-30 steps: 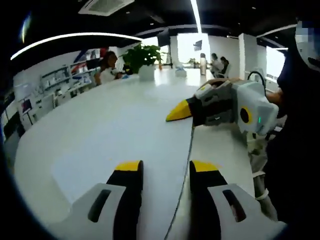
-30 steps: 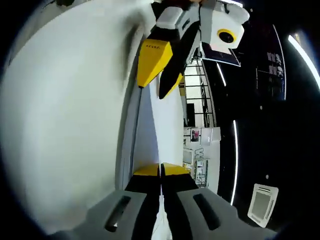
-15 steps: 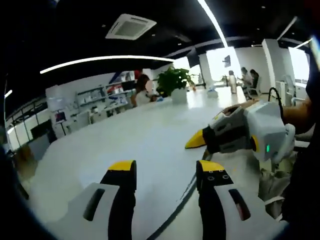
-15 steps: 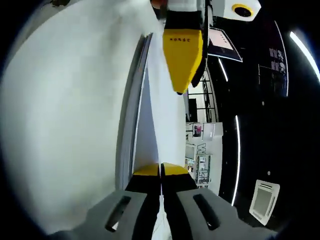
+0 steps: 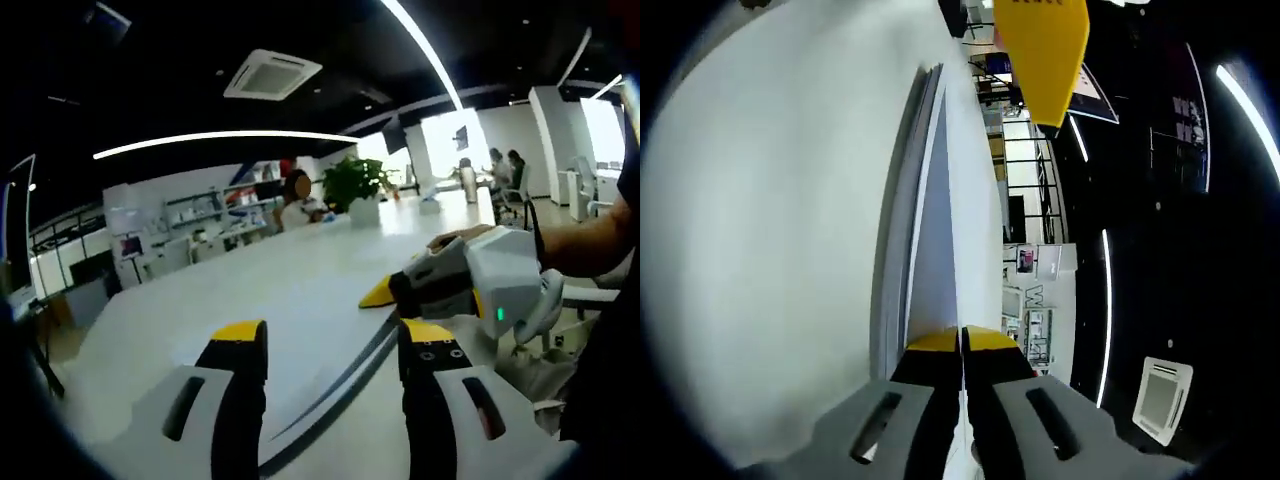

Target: Grasp the top corner of one sheet in the document stack and pull a single sheet out from the document stack, separating that one sheet from the rest and lifting it clear until the single sheet is fully removed from the stack

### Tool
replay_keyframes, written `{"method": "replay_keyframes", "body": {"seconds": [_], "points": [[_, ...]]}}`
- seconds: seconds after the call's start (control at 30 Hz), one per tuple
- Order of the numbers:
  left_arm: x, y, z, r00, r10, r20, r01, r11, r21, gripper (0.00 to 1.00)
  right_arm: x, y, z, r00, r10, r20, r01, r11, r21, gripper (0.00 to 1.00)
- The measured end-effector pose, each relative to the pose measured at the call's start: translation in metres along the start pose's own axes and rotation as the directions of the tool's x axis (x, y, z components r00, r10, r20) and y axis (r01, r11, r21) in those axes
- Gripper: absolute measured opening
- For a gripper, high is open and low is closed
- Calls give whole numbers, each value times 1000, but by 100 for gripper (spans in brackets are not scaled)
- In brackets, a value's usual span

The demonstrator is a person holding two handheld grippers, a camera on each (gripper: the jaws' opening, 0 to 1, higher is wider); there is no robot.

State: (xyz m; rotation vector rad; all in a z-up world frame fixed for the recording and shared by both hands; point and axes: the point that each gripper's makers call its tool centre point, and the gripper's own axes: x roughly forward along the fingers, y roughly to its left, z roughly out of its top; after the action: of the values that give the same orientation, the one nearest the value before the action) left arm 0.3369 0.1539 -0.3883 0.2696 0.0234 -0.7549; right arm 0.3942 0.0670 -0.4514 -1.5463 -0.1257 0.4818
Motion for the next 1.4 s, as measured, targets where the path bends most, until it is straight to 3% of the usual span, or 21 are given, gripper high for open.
{"method": "replay_keyframes", "body": {"seconds": [0.1,0.33,0.53,0.77,0.87,1.0,1.03,1.1,1.23,1.27,1.33,1.37,1.4], "points": [[-5,5,0,1000,11,10,-11,1000,9,54,1,-1,1,1000,-8,-7,8,1000,-14,1],[-16,8,-17,999,48,4,-48,999,11,54,2,0,2,1000,2,-8,-2,1000,-29,2],[-35,2,-26,995,89,34,-88,995,-49,56,0,-1,1,999,-34,-25,33,998,-47,2],[-49,17,-14,988,137,64,-132,988,-85,55,-2,0,2,1000,-17,7,17,998,-56,2],[-57,15,-7,986,133,104,-114,979,-168,55,-1,1,2,1000,1,4,-1,996,-88,2],[-57,10,-16,991,123,60,-118,989,-88,55,0,0,-2,1000,20,0,-20,990,-142,2],[-56,10,-19,991,125,45,-121,989,-86,55,0,0,-4,1000,27,-6,-28,991,-130,2],[-54,9,-22,992,123,38,-120,989,-89,55,-1,4,-12,996,86,-20,-86,996,-7,1],[-52,7,-24,993,112,44,-106,987,-120,55,-7,-14,-20,998,64,-20,-61,992,109,1],[-52,7,-24,993,112,42,-106,987,-125,55,-10,-16,-19,997,74,-13,-70,981,181,1],[-52,7,-26,993,115,37,-109,985,-131,55,-17,-18,-17,993,119,14,-115,920,374,2],[-52,7,-26,993,113,36,-107,986,-131,55,-20,-23,-13,991,125,38,-129,898,420,2],[-53,7,-27,993,110,35,-104,986,-132,55,-22,-29,-14,993,115,38,-120,904,411,1]]}}
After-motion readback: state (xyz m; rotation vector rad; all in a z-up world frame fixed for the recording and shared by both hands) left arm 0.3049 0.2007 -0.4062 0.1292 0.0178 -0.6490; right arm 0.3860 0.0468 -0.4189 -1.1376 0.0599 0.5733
